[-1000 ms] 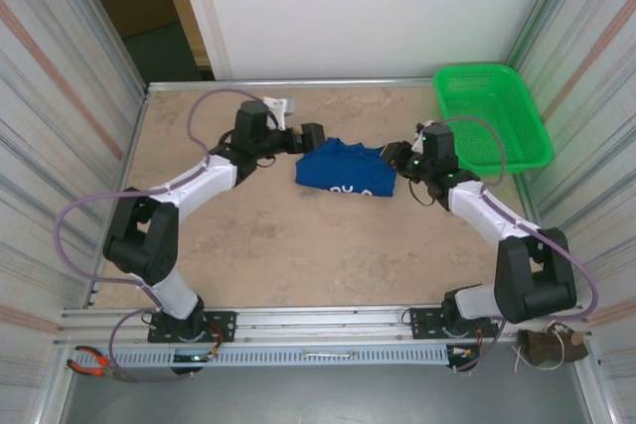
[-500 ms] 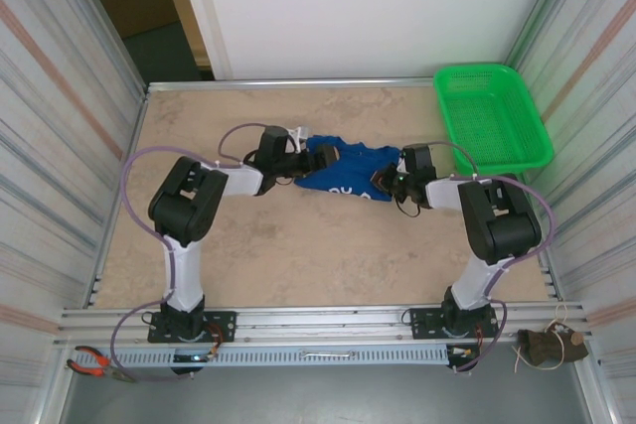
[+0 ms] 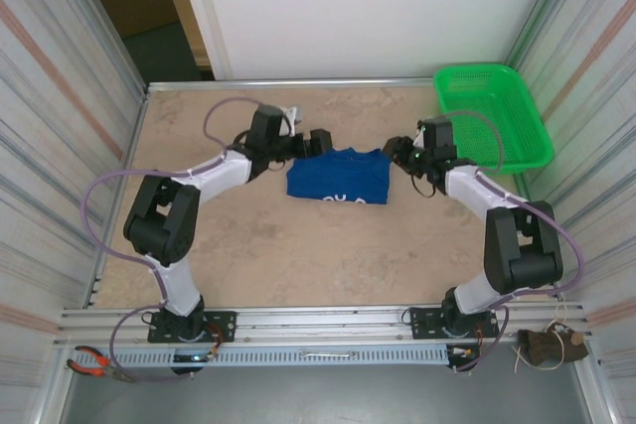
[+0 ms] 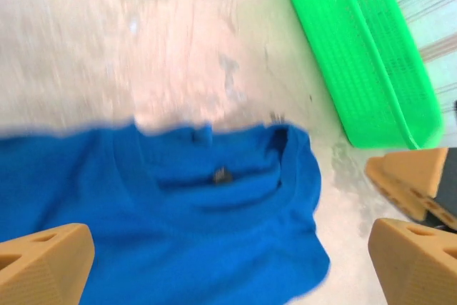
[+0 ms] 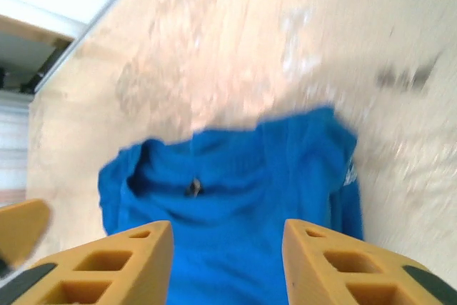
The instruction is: Fold the inside-out t-shirt
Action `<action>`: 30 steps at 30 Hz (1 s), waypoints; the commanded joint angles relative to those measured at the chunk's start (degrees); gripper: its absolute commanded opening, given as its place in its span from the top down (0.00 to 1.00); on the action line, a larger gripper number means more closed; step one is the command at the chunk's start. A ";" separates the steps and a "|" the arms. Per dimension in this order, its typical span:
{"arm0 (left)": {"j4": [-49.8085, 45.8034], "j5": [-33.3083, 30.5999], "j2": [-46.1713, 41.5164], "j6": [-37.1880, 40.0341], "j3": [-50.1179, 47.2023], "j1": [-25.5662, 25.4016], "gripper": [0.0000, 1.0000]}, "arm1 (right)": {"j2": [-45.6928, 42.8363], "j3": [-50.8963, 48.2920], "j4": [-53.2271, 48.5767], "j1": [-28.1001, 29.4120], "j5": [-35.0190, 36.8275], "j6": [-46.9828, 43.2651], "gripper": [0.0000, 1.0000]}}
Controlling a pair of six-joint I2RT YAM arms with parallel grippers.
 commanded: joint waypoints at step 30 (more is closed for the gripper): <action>-18.62 -18.71 21.71 19.45 22.73 -0.27 0.97 | 26.12 22.82 -14.79 0.57 5.82 -7.99 0.71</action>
